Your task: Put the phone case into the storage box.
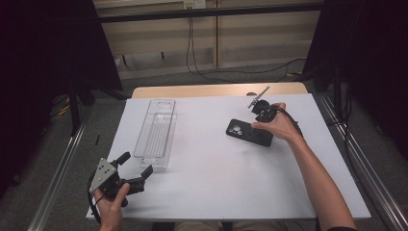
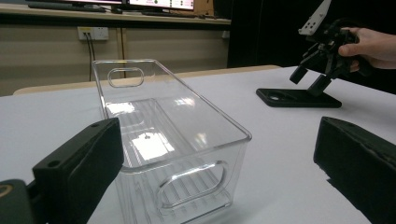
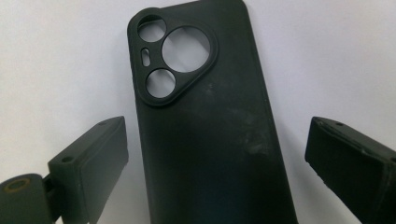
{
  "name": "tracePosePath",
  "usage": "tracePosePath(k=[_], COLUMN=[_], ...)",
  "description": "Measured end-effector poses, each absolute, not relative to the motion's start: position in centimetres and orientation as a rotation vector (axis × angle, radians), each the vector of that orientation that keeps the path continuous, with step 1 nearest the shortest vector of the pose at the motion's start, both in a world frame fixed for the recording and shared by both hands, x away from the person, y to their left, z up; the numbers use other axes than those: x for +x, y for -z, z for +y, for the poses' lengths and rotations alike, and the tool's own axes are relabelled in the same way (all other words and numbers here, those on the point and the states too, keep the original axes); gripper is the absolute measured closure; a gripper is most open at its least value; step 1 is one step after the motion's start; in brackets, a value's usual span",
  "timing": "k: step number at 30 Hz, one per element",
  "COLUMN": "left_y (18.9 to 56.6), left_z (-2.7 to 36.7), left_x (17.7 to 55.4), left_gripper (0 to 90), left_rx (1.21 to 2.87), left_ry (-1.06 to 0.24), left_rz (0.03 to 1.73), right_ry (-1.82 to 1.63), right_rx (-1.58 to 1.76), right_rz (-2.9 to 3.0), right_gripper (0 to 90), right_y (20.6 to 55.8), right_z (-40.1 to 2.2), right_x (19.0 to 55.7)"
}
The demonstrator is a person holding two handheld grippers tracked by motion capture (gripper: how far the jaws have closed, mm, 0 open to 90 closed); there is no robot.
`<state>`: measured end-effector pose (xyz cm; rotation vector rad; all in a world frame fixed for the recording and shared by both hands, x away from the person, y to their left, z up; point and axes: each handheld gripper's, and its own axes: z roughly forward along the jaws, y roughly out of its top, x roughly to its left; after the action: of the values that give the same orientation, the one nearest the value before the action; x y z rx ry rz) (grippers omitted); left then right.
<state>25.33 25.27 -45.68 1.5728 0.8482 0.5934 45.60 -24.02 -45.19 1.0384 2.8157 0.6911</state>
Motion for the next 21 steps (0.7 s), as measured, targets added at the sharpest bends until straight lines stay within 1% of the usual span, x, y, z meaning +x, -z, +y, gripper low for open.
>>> tracePosePath(k=[7,9,12,16,21], left_y=[45.7,45.7,45.7,45.7,45.7], left_z=[25.2,25.3,25.3,25.3,25.2], left_x=[25.4,25.3,25.4,25.4,25.4], left_gripper=[1.9,1.9,1.9,1.9,1.8], left_rx=[1.568,1.575,1.572,1.572,1.584], left_ry=[-0.597,-0.603,-0.601,-0.600,-0.596], left_rz=[0.853,0.850,0.849,0.848,0.842], right_ry=[-0.667,-0.643,-0.616,-0.598,-0.564], right_rx=[1.004,0.989,0.975,0.961,0.916], right_rz=[2.840,2.853,2.861,2.868,2.868], right_gripper=[4.6,6.8,5.5,4.1,5.1], right_y=[46.0,46.4,46.9,47.1,47.2], right_z=[-23.2,-23.1,-23.0,-22.7,-22.6], right_x=[45.7,45.8,45.9,45.7,45.7])
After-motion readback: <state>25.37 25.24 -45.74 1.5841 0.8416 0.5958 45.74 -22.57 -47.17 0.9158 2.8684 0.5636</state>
